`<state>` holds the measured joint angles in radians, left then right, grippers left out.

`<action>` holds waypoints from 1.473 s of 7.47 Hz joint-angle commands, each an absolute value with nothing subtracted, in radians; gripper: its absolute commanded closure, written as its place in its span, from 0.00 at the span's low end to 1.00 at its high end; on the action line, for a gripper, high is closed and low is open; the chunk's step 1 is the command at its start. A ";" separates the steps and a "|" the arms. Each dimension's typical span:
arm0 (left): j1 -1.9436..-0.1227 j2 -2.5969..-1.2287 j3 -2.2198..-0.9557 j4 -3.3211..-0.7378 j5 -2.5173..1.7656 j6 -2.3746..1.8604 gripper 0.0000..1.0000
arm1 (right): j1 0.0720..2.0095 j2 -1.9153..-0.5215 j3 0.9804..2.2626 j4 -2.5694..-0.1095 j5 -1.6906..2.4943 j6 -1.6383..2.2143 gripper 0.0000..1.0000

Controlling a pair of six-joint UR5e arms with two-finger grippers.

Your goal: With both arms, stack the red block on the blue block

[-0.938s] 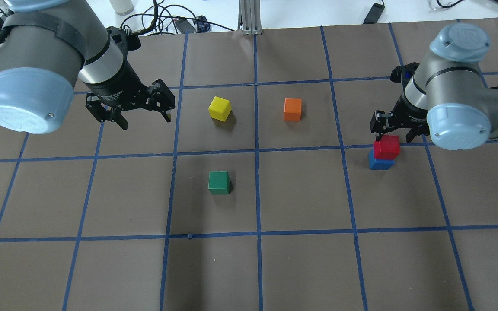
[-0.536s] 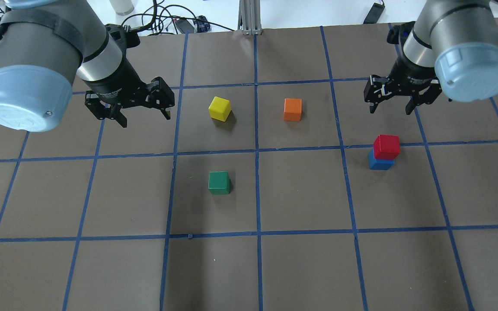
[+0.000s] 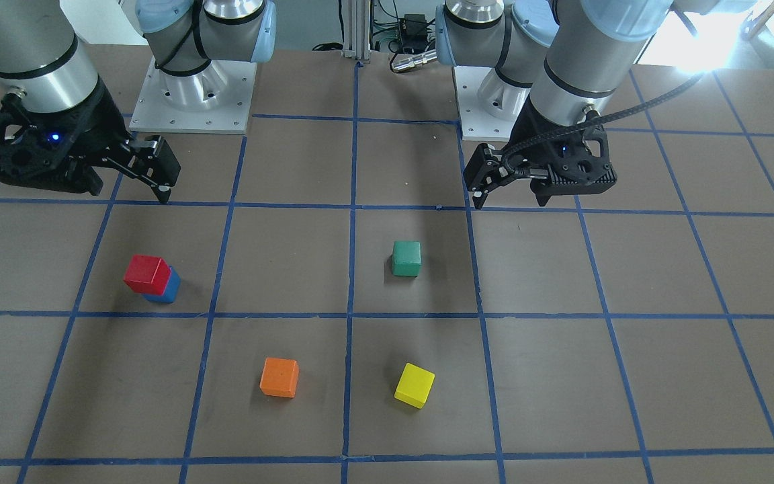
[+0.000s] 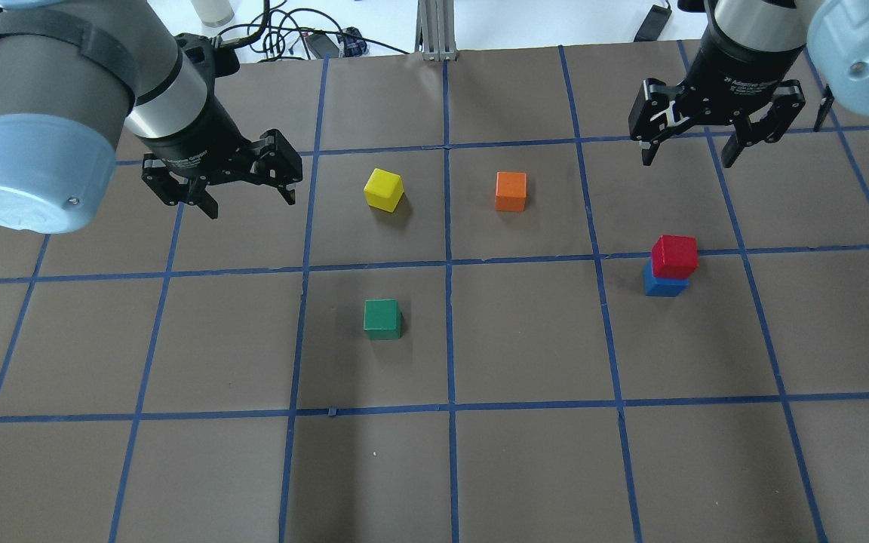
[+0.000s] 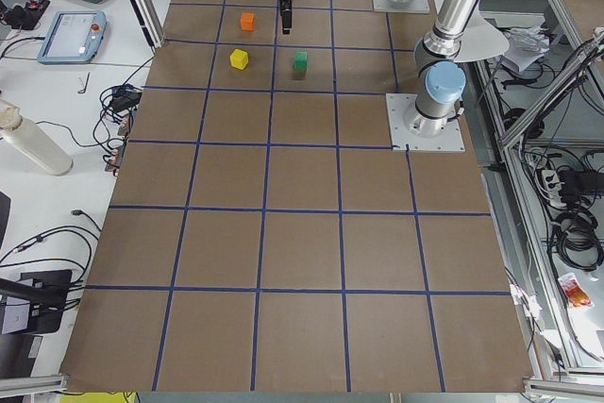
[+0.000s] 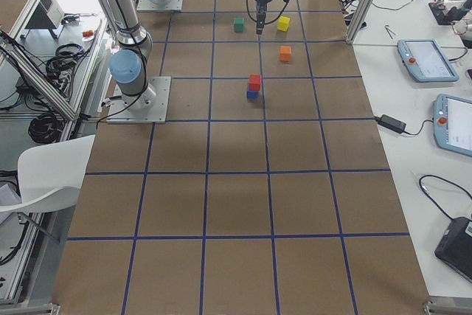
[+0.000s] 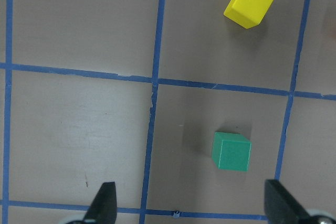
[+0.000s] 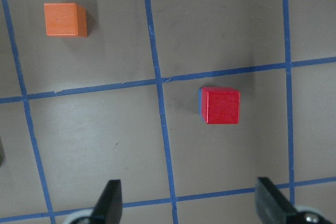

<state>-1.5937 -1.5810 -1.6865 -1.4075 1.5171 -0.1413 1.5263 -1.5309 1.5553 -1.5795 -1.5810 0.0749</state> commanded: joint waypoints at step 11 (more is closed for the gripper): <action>-1.637 -1.689 -1.545 -1.447 1.554 -0.023 0.00 | 1.548 -1.540 1.595 -1.603 -1.562 0.138 0.02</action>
<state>-1.6282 -1.6878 -1.5427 -1.4511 1.5512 -0.0173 1.5478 -1.5396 1.5950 -1.6025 -1.5558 0.1403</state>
